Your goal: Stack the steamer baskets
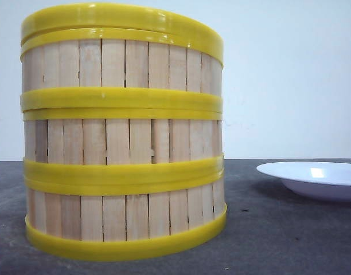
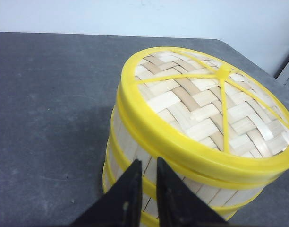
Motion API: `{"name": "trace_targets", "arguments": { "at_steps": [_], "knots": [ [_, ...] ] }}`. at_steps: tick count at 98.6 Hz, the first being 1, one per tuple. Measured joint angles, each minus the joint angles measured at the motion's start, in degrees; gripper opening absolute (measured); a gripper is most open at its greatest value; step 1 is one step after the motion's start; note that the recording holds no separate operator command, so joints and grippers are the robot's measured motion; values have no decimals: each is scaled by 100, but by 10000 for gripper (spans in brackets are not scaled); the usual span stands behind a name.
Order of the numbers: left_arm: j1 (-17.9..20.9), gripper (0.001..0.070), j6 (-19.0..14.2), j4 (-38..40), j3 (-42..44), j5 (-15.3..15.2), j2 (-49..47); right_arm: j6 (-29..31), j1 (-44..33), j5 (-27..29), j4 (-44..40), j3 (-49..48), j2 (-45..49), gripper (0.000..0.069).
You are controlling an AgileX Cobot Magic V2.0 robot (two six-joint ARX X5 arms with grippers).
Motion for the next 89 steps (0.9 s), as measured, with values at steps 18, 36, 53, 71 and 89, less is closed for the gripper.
{"name": "trace_targets", "arguments": {
  "at_steps": [18, 36, 53, 71, 89],
  "knots": [
    [0, 29, 0, -2, 0, 0, 0, -2, 0, 0, 0, 0, 0, 6],
    [66, 29, 144, -2, 0, -509, 0, -2, 0, -2, 0, 0, 0, 6],
    [1438, 29, 713, 1200, -1759, -1915, -791, -2, 0, 0, 2, 0, 0, 6],
    [1567, 29, 866, 1840, -2798, -1921, -1451, 0, 0, -2, 0, 0, 0, 6],
    [1587, 29, 879, 2013, -3359, -1919, -1718, 0, 2, -2, 0, 0, 0, 6]
  ]
}}
